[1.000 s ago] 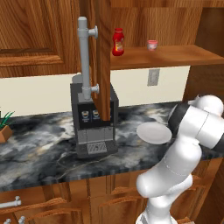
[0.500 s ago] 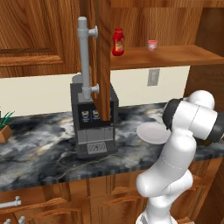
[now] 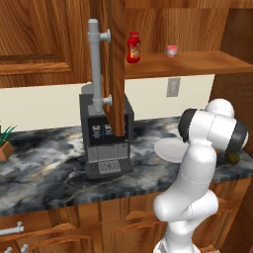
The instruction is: Pick the avocado and bread from the counter and place them on the plate. Then pick the jam from the cabinet and place it next to the plate. Lastly close the cabinet door.
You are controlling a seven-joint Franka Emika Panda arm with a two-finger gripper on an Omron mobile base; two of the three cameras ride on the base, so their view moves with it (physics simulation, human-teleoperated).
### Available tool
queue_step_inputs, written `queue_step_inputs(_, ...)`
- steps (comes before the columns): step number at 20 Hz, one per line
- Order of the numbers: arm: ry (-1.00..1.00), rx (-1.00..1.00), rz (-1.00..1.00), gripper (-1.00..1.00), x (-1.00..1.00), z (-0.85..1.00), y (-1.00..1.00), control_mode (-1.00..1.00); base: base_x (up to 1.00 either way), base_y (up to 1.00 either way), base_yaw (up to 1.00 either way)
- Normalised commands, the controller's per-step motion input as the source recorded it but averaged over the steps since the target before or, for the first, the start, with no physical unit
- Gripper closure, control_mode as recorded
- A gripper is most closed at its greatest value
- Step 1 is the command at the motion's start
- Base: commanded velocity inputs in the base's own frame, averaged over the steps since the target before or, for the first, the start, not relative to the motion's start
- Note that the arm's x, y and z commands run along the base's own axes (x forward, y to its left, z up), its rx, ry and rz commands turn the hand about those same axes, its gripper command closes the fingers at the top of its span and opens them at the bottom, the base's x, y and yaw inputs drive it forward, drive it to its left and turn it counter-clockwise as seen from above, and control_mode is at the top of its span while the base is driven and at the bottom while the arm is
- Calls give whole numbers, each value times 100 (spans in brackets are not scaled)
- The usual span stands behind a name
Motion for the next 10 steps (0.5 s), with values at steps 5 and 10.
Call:
queue_step_inputs(5,1,0,0,-100,0,-13,-9,-100,0,0,0)
queue_step_inputs(10,0,0,0,-100,0,-10,-2,-100,0,0,0)
